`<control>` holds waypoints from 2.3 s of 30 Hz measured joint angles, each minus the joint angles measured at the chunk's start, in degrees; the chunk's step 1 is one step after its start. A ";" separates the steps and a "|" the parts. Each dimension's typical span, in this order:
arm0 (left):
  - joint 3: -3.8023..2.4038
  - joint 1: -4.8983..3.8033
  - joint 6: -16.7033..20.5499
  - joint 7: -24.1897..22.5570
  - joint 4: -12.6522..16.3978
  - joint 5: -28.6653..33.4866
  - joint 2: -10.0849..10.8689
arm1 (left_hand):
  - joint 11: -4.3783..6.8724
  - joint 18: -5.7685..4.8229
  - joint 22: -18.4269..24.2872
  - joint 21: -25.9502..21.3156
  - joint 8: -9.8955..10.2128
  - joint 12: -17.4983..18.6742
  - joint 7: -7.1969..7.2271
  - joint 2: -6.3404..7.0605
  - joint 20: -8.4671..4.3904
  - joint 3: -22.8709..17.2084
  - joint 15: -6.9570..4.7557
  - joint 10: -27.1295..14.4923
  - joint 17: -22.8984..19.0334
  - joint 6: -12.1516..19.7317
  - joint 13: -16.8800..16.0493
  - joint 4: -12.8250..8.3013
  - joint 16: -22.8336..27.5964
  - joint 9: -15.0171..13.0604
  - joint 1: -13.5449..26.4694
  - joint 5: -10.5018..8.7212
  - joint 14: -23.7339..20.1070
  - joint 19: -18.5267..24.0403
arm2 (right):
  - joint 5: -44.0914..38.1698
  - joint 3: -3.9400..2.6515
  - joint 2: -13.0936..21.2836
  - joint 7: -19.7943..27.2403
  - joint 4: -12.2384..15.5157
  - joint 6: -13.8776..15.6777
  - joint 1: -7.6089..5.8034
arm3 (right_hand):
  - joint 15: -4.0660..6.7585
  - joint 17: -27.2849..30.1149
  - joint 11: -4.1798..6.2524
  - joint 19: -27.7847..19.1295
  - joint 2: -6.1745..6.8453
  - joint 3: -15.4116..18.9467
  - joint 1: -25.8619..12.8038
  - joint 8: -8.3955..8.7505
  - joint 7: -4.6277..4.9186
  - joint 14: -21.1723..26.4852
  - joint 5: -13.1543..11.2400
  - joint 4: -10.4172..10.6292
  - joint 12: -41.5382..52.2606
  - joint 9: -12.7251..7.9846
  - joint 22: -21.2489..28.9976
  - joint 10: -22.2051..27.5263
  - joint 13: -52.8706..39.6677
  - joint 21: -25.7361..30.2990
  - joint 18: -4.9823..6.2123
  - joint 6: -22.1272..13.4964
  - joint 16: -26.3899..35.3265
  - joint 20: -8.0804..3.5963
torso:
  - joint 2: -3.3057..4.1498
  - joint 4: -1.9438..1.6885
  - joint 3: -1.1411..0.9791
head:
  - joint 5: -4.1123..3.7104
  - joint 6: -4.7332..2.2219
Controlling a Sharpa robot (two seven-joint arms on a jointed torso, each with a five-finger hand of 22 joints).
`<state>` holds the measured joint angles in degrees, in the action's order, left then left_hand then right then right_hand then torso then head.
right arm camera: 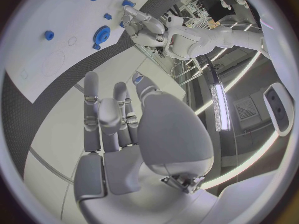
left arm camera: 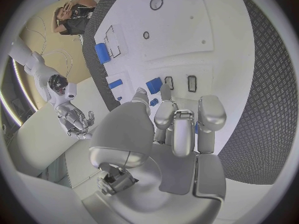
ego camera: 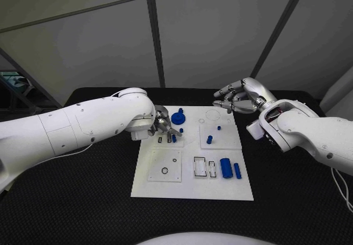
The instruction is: Assemble the parts on the task board
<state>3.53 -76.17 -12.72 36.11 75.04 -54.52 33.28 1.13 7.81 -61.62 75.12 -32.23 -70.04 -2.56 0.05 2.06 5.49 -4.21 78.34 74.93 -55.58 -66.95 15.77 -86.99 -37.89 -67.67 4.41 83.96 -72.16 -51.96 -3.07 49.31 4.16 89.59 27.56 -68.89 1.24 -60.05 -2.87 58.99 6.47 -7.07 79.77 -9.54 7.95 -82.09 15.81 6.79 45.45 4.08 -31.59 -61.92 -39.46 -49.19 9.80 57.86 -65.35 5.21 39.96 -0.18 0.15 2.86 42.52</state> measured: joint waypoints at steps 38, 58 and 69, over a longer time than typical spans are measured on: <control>0.08 0.00 0.83 -1.15 2.95 3.09 3.01 | 0.71 0.00 -0.79 0.00 1.16 0.72 0.50 1.14 -0.21 -24.12 -0.40 -0.51 -0.01 1.76 1.35 -2.38 0.00 -2.32 -7.00 -1.41 0.00 0.22 | 0.11 0.00 -0.62 -0.13 -1.45 -0.50 0.01 | 0.00 0.32 0.00 0.00 0.30 -0.17 0.30 0.00 0.01 0.00 0.54 0.17 -0.22 0.00 0.12 0.00 0.16 0.26 0.00 0.01 0.53 0.00 | -0.01 -0.13 0.03 | 0.00 0.64; 0.08 0.46 6.64 -1.18 6.12 2.45 5.76 | 1.01 -0.01 -2.14 0.00 -0.63 0.72 0.49 4.36 -0.63 -32.92 -0.80 -0.18 -0.01 1.76 0.93 -4.31 0.00 -4.43 -2.75 -1.63 0.00 -0.20 | 0.32 0.01 -0.74 -0.15 -2.08 -0.83 0.02 | 0.00 0.38 0.00 0.00 0.30 -0.17 0.30 0.00 0.01 0.00 0.54 0.16 -0.22 0.01 0.17 0.00 0.15 0.26 0.00 0.01 0.53 0.00 | 0.03 -0.07 0.01 | 0.63 0.88; 0.11 1.15 8.20 -1.02 5.72 0.13 4.87 | 1.19 0.00 -2.28 0.00 -0.90 0.72 0.59 5.00 -0.83 -33.97 -0.80 0.01 -0.01 2.05 0.93 -4.73 0.00 -4.86 -2.04 -1.65 0.00 -0.40 | 0.38 0.01 -0.85 -0.15 -2.19 -0.99 0.02 | 0.00 0.38 0.00 0.00 0.30 -0.17 0.30 0.00 0.01 0.00 0.54 0.16 -0.22 0.01 0.16 0.00 0.15 0.26 0.00 0.01 0.53 0.00 | 0.07 0.05 0.01 | 0.75 1.12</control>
<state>3.63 -75.02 -4.52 35.09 80.76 -54.39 38.15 2.32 7.81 -63.90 75.12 -33.13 -69.32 -1.96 5.05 1.22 -28.49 -5.00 78.35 74.93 -53.53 -66.02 11.04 -86.99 -42.75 -69.71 2.77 83.96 -72.57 -51.59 -3.06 48.46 4.01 87.40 26.58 -68.87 1.24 -59.68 -2.87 58.99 6.77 -7.24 80.07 -9.54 7.96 -82.10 16.34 6.95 45.24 4.09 -31.43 -61.93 -39.31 -48.93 9.80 57.87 -64.82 5.21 40.03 -0.13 0.15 3.60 43.64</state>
